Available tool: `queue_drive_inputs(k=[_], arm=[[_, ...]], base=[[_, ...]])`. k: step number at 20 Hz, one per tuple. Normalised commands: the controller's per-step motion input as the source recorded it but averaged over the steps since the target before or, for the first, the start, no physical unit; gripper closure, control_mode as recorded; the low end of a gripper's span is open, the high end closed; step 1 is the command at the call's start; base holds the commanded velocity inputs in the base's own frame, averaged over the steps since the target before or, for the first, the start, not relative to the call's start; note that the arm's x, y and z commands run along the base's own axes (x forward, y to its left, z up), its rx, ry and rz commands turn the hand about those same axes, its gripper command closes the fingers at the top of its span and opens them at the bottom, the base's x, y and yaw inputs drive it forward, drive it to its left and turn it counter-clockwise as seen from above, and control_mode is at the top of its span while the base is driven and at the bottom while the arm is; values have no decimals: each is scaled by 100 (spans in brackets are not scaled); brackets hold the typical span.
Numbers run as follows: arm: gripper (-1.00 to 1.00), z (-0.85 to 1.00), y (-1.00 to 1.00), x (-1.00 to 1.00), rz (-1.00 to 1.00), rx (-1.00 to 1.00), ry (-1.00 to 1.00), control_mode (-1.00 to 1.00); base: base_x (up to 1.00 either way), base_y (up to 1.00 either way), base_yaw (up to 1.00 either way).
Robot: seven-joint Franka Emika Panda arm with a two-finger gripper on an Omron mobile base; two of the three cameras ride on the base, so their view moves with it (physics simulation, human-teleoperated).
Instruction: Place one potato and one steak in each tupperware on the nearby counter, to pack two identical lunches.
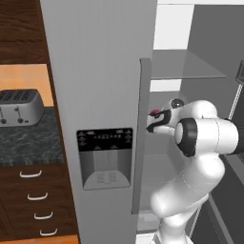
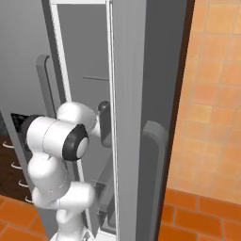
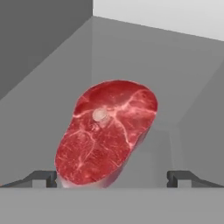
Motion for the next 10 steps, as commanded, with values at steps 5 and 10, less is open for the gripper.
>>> queue_drive_inputs(k=[5,10], arm=[[-100,-25,0,86,13,0,2,-100],[100,-49,22,91,17,-1,9,-100]], base=[[0,0,0],[0,0,0]])
